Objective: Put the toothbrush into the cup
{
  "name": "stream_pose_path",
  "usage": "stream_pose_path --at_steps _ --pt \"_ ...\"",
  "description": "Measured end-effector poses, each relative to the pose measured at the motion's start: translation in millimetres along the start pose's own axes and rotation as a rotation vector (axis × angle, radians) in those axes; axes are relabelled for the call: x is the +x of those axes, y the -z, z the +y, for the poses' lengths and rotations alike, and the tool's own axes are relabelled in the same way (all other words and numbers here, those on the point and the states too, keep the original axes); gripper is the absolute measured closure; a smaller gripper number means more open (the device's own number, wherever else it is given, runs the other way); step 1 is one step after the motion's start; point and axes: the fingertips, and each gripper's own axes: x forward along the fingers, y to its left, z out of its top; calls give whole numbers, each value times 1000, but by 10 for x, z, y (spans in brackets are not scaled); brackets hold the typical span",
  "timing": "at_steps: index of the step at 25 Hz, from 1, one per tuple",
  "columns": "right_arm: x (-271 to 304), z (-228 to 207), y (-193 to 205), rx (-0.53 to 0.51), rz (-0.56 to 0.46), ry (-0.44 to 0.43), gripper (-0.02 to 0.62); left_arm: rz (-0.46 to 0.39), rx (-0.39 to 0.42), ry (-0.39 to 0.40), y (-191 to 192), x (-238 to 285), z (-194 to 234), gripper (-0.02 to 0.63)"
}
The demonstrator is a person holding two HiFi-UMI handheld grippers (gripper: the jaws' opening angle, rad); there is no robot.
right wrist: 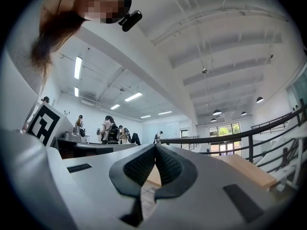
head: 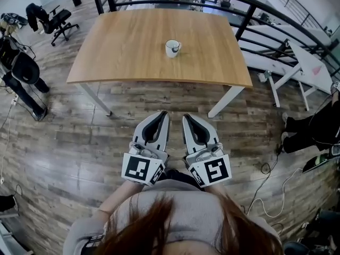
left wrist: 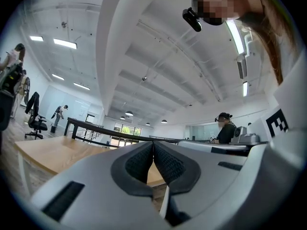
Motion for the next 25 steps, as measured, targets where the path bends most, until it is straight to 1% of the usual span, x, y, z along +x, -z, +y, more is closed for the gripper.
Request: stream_pose_path --at_steps 4,13,25 --pt "-36 8 -114 2 -10 -27 581 -6 1 -16 -51 -17 -88 598" --pt "-71 29 -123 16 -4 -69 581 -3 12 -45 -51 -5 -133 598" --pt "-155 1 -137 8 0 -76 581 -18 18 -28 -72 71 -253 598"
